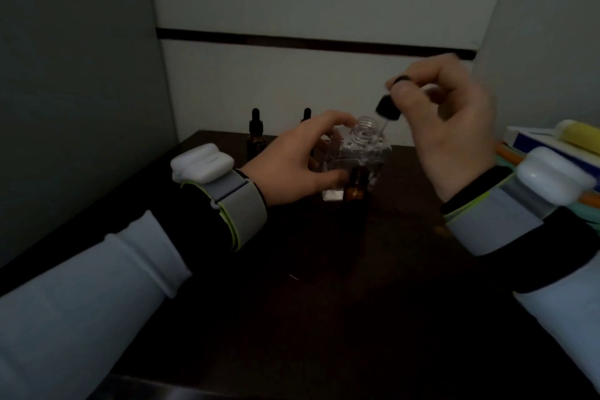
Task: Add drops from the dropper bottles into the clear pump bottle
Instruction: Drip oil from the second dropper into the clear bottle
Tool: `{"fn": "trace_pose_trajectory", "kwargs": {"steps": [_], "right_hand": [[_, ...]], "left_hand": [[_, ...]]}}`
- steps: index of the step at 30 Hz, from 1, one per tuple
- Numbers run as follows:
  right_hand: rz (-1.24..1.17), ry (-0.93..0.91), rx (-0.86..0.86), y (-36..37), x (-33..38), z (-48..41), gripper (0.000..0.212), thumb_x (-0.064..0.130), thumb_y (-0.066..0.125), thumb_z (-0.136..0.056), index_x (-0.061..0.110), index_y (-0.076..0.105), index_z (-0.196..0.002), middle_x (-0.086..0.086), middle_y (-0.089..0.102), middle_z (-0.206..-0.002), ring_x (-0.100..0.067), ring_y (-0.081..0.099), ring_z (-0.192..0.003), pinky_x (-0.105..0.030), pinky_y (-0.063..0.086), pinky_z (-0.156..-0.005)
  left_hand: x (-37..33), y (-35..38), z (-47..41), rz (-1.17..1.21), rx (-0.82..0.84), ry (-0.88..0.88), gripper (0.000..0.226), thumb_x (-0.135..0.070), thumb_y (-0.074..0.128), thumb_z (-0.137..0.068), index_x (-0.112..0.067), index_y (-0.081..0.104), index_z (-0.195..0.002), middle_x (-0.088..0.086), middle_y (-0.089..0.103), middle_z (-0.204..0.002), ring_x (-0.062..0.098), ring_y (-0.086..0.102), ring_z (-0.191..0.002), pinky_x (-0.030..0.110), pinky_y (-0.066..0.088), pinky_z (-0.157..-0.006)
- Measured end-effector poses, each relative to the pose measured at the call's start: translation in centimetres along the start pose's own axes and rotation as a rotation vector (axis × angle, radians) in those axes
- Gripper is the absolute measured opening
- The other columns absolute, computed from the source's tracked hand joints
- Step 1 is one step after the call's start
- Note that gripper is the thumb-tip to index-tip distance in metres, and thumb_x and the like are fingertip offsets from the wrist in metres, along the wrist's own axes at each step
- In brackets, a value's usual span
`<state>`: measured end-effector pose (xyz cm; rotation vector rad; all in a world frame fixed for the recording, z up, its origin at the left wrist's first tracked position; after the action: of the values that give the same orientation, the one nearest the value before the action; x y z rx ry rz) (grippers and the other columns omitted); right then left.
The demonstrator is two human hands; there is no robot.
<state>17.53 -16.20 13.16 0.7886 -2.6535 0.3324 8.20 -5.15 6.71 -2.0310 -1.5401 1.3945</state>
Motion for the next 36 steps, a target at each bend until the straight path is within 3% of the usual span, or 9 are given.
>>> {"fn": "trace_pose_trajectory", "kwargs": {"steps": [4,7,14,17,21,24,29,36], "right_hand": [[-0.030,0.008,-0.167,-2.2,0.1,-0.4,0.007,0.028,0.054,-0.084,0.034,0.050,-0.083,-0.002,0.058,-0.088,-0.010,0.057,-0.086,-0.026,0.048,-0.074],[-0.017,-0.008,-0.134,-1.7,0.2,-0.2,0.009,0.027,0.053,-0.087,0.036,0.051,-0.087,-0.013,0.061,-0.100,-0.014,0.057,-0.092,-0.028,0.049,-0.076],[-0.002,-0.081,-0.130,-1.7,1.1,-0.1,0.013,0.023,0.053,-0.090,0.036,0.051,-0.090,-0.017,0.060,-0.103,-0.016,0.056,-0.092,-0.028,0.049,-0.073],[0.044,-0.080,-0.114,-1.5,1.0,-0.1,0.014,0.024,0.053,-0.089,0.037,0.051,-0.089,-0.011,0.058,-0.100,-0.015,0.055,-0.092,-0.022,0.045,-0.072],[0.210,-0.018,0.048,0.7,-0.4,0.4,0.005,0.035,0.055,-0.083,0.035,0.053,-0.079,0.020,0.051,-0.084,-0.014,0.053,-0.092,-0.027,0.044,-0.073],[0.238,-0.003,0.090,1.2,-0.9,0.6,0.010,0.038,0.055,-0.080,0.029,0.054,-0.075,0.021,0.050,-0.077,-0.014,0.053,-0.090,-0.028,0.042,-0.073],[0.210,0.001,0.111,1.3,-1.0,0.5,0.007,0.039,0.054,-0.080,0.035,0.052,-0.075,0.021,0.051,-0.078,-0.013,0.053,-0.089,-0.024,0.041,-0.073],[0.214,0.017,0.121,1.4,-1.3,0.6,0.018,0.040,0.053,-0.081,0.023,0.061,-0.079,0.019,0.053,-0.081,-0.012,0.053,-0.091,-0.023,0.041,-0.075]], "left_hand": [[-0.1,0.0,0.0,0.005,0.002,-0.002,0.058,-0.016,0.071,-0.081,-0.026,0.043,-0.130,0.003,0.053,-0.121,0.013,0.057,-0.103,0.025,0.051,-0.079],[-0.2,0.0,0.0,0.006,-0.001,0.002,0.058,-0.014,0.072,-0.080,-0.025,0.043,-0.130,0.003,0.053,-0.120,0.013,0.058,-0.102,0.024,0.052,-0.078],[-0.2,0.0,0.1,0.003,0.002,0.001,0.057,-0.016,0.071,-0.081,-0.027,0.043,-0.130,0.002,0.053,-0.119,0.011,0.057,-0.103,0.027,0.051,-0.080],[-0.1,0.0,0.1,0.007,0.002,-0.004,0.057,-0.016,0.071,-0.081,-0.027,0.043,-0.130,0.001,0.053,-0.119,0.010,0.057,-0.103,0.025,0.051,-0.080],[-0.3,0.0,0.1,0.012,-0.004,0.010,0.057,-0.015,0.071,-0.081,-0.027,0.043,-0.129,0.001,0.054,-0.118,0.006,0.057,-0.099,0.021,0.052,-0.077],[-0.3,0.0,0.1,0.014,0.003,0.003,0.056,-0.017,0.070,-0.081,-0.030,0.041,-0.128,0.000,0.053,-0.119,0.004,0.056,-0.100,0.021,0.051,-0.077],[-0.4,-0.1,0.1,0.009,0.002,0.009,0.057,-0.016,0.070,-0.081,-0.026,0.042,-0.130,0.001,0.052,-0.120,0.002,0.055,-0.098,0.017,0.051,-0.077],[-0.3,-0.1,0.1,0.001,0.006,0.006,0.058,-0.016,0.070,-0.081,-0.026,0.041,-0.131,-0.002,0.049,-0.118,-0.002,0.053,-0.096,0.011,0.048,-0.077]]}}
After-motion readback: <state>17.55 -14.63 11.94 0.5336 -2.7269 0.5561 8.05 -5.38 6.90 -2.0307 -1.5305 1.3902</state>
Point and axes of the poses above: each hand's wrist, its own z-axis away from the middle knuckle, its own y-axis out of the palm, x = y × z, the point moved 9 cm from there along -z, towards the middle knuckle
